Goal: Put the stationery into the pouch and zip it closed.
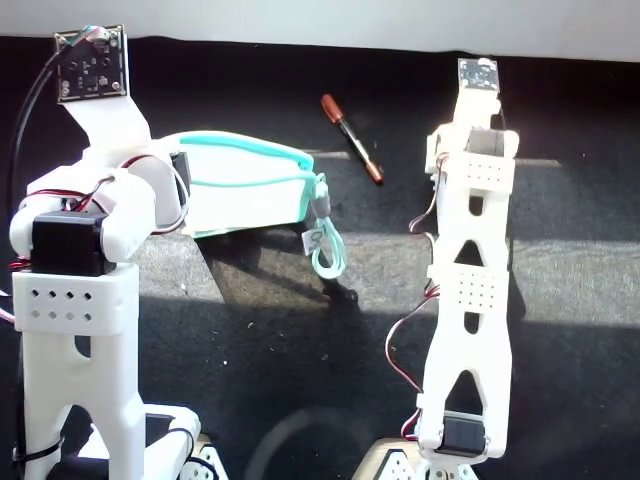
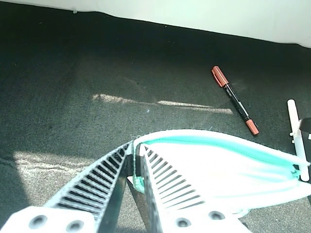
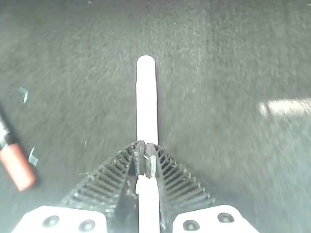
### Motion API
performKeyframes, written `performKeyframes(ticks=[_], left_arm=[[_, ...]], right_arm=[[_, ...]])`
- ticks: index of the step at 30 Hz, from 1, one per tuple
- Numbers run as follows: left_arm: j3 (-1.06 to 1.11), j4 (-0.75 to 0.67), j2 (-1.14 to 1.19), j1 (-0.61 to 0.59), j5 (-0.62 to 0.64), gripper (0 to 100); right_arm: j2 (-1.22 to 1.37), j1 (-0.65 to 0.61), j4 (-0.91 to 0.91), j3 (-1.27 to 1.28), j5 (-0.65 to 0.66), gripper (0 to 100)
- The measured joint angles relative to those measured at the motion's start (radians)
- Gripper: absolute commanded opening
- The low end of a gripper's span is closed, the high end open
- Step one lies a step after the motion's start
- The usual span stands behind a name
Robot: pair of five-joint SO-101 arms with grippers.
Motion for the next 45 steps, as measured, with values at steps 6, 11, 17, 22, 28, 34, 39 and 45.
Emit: performKeyframes(ticks=[6,11,17,22,28,34,39,45], left_arm=[[0.000,0.000,0.000,0.000,0.000,1],[0.000,0.000,0.000,0.000,0.000,1],[0.000,0.000,0.000,0.000,0.000,1],[0.000,0.000,0.000,0.000,0.000,1],[0.000,0.000,0.000,0.000,0.000,1],[0.000,0.000,0.000,0.000,0.000,1],[0.000,0.000,0.000,0.000,0.000,1],[0.000,0.000,0.000,0.000,0.000,1]], right_arm=[[-0.170,0.002,0.163,0.000,0.000,0.5],[-0.258,-0.017,0.227,-0.003,0.000,1.2],[-0.186,-0.048,0.103,-0.011,0.000,19.7],[-0.106,-0.163,-0.025,-0.011,0.000,19.3],[-0.021,-0.287,-0.101,-0.011,0.000,19.4],[0.071,-0.288,-0.153,-0.011,0.000,19.4],[0.138,-0.292,-0.183,-0.011,0.032,18.3],[0.190,-0.284,-0.183,-0.044,0.189,1.8]])
